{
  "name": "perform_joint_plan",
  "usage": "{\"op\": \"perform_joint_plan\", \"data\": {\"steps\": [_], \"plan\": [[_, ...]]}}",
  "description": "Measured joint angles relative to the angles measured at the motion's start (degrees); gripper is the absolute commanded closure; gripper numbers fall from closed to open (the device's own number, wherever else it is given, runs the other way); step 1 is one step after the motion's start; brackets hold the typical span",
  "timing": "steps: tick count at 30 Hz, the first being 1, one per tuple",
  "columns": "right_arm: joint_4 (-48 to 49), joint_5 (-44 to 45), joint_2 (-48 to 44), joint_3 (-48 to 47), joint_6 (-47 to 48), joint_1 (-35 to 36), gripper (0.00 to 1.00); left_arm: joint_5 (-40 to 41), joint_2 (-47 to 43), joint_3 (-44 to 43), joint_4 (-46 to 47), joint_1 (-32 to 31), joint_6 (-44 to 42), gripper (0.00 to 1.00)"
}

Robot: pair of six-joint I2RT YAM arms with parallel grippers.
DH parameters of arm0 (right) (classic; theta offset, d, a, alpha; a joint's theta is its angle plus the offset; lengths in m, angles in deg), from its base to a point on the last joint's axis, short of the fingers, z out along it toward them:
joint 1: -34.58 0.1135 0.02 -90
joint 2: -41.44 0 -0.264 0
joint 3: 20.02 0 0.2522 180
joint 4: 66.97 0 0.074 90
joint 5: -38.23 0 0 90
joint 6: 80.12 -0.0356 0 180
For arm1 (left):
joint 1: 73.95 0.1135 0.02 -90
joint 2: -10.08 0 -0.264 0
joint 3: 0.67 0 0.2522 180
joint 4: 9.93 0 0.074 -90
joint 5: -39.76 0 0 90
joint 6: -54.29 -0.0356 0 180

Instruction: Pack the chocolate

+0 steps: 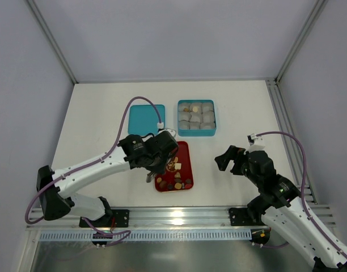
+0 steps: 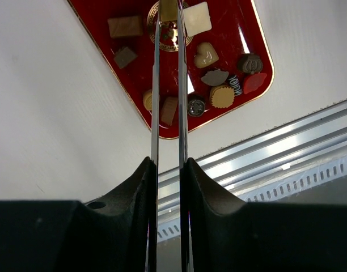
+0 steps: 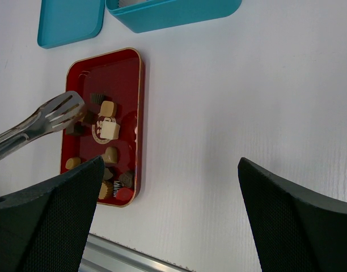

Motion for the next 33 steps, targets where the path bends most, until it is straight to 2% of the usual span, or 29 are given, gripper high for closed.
{"op": "perform_joint_plan", "data": {"steps": [5,9,19,26,33], "plan": [[0.0,0.02,0.0,0.0,0.0,0.0,0.0,2.01,0.63,-5.81,-1.25,-0.02,-0.37,0.78],[-0.31,0.04,-0.02,-0.22,0.07,0.0,0.0,4.5,4.26,-13.7,-1.36,0.2,-2.16,0.77],[-5.16,0.68,-1.99,-5.05,0.39,0.0,0.0,6.38,25.7,-35.3,5.29,6.8,-10.4,0.77],[-9.68,1.11,-4.83,-10.1,0.57,0.0,0.0,6.27,37.16,-44.78,11.63,9.25,-14.05,0.77],[-13.51,1.09,-6.08,-12.92,0.55,0.0,0.0,5.86,46.58,-50.58,18.16,10.19,-16.74,0.76]]}}
